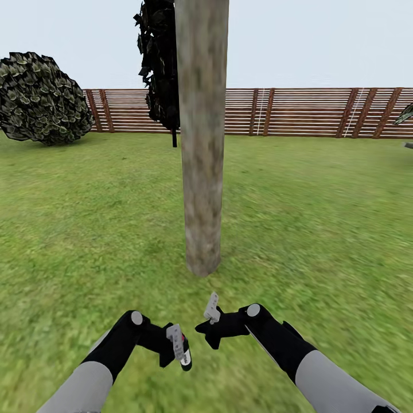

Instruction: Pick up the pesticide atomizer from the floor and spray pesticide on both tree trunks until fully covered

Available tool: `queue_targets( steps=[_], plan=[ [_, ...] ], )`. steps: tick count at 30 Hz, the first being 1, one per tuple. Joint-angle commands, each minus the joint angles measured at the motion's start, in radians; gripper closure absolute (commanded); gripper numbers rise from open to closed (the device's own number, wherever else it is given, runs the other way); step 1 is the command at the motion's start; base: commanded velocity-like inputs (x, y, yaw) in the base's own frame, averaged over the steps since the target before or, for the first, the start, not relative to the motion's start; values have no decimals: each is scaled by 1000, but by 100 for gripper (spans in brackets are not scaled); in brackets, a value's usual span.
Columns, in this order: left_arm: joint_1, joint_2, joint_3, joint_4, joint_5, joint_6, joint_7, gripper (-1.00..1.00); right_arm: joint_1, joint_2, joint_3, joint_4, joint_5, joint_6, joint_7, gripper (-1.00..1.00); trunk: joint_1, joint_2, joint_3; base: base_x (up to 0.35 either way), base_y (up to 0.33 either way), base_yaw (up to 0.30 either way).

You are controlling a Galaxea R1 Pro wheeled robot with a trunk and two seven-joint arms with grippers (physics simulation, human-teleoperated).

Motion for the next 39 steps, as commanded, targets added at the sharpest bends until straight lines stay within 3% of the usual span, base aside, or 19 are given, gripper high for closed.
queue_targets(
  steps=[1,3,7,32,37,39],
  plan=[
    [-2,-1,0,0,6,0,-1,100,0,0,0,0,0,0,0,100,0,0,0,0,0,0],
    [-4,-3,0,1,31,-2,-4,100,0,0,0,0,0,0,0,100,0,0,0,0,0,0],
    [-5,-4,0,1,49,-2,-9,100,0,0,0,0,0,0,0,100,0,0,0,0,0,0],
    [-14,-39,1,0,57,-3,-11,100,0,1,0,-2,0,0,0,100,0,0,0,0,0,0],
    [-25,-38,0,6,115,-5,-19,100,0,0,0,-2,0,0,0,100,0,0,0,0,0,0],
    [-25,-38,0,6,121,-5,-22,100,0,1,0,-2,0,0,0,100,0,0,0,0,0,0]
  ],
)
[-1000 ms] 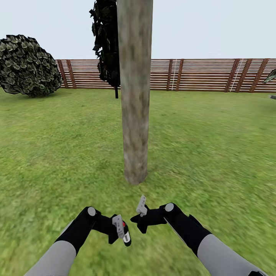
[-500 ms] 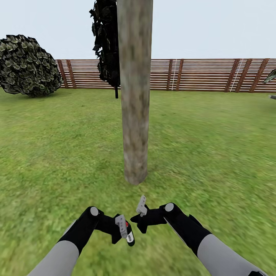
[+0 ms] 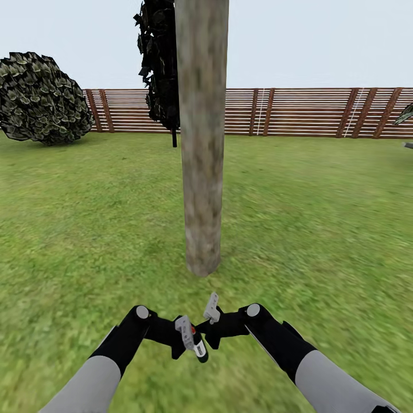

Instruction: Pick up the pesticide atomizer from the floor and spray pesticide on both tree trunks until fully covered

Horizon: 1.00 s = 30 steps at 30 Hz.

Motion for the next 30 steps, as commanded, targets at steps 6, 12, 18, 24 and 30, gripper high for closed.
queue_targets(
  steps=[6,12,18,24,30],
  plan=[
    [-1,0,0,1,8,-2,-4,100,0,0,0,0,0,0,0,100,0,0,0,0,0,0],
    [-1,1,0,5,4,1,-3,100,0,0,0,0,0,0,0,100,0,0,0,0,0,0],
    [-1,19,-3,7,-7,6,0,100,0,0,46,-1,-1,0,-1,100,0,0,0,0,0,0],
    [-3,95,0,5,-90,11,0,100,0,0,57,-2,-2,0,-1,100,0,0,0,0,0,0],
    [-4,237,0,5,-131,50,3,100,0,0,58,-1,-2,0,-1,100,0,0,0,0,0,0]
  ],
)
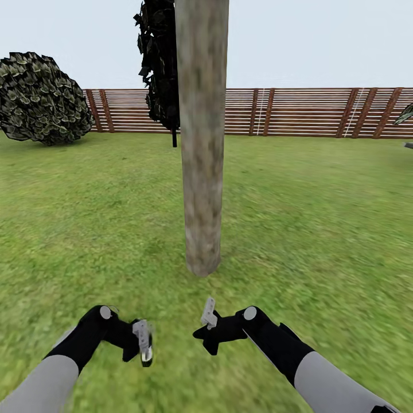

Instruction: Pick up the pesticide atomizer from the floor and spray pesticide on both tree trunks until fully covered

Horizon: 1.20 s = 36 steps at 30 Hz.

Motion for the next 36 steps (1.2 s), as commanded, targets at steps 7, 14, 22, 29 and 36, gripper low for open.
queue_targets(
  steps=[7,14,22,29,36],
  plan=[
    [-1,114,75,2,3,33,23,100,0,-1,-2,2,-1,-1,0,-100,0,0,0,0,0,0],
    [10,115,303,4,6,31,63,100,1,-9,-21,16,-5,-1,-27,-100,0,0,0,0,0,0],
    [11,81,464,14,36,97,165,100,9,-7,-338,238,-11,-215,-373,-100,0,0,0,0,0,0],
    [11,2,499,50,48,123,374,100,43,-99,-736,514,-10,-547,-411,-100,0,0,0,0,0,0],
    [11,-78,506,139,129,136,606,100,205,-294,-1045,618,-10,-731,-413,-100,0,0,0,0,0,0]
  ],
)
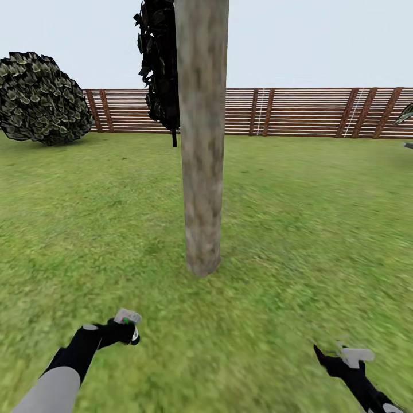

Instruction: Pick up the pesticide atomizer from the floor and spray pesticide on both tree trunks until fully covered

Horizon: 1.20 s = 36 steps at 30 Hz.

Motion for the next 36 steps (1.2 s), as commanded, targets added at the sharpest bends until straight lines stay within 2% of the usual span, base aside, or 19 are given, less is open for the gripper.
queue_targets(
  steps=[1,5,7,14,18,22,26,31,33,36],
  plan=[
    [0,-5,0,7,41,20,55,100,39,-6,-44,1,0,-44,0,-100,0,0,0,0,0,0],
    [-1,-17,-2,16,122,99,178,100,88,-9,-89,5,1,-103,-1,-100,0,0,0,0,0,0],
    [-1,-20,-4,16,129,109,192,100,92,-7,-93,6,2,-107,-1,-100,0,0,0,0,0,0],
    [-2,-22,-10,4,135,155,203,100,98,-1,-95,10,2,-110,-16,-100,0,0,0,37,0,0],
    [-13,-21,-11,1,134,256,206,100,102,1,-95,10,1,-110,-75,-100,0,0,0,246,50,-67],
    [-15,-23,-13,-1,135,323,207,100,105,3,-95,11,1,-110,-82,-100,0,0,0,308,92,-252],
    [-33,-41,-13,-3,132,369,207,100,107,6,-95,11,1,-110,-83,-100,0,0,0,265,72,-287],
    [-80,-79,-19,-3,127,444,207,100,110,7,-95,12,2,-110,-84,-100,0,0,2,46,11,-292],
    [-117,-95,-35,-1,125,490,207,100,110,7,-95,12,2,-109,-84,-100,0,0,2,7,2,-293],
    [-168,-103,-53,5,127,552,207,100,113,7,-95,12,1,-109,-84,-100,0,0,3,3,1,-293]
  ],
)
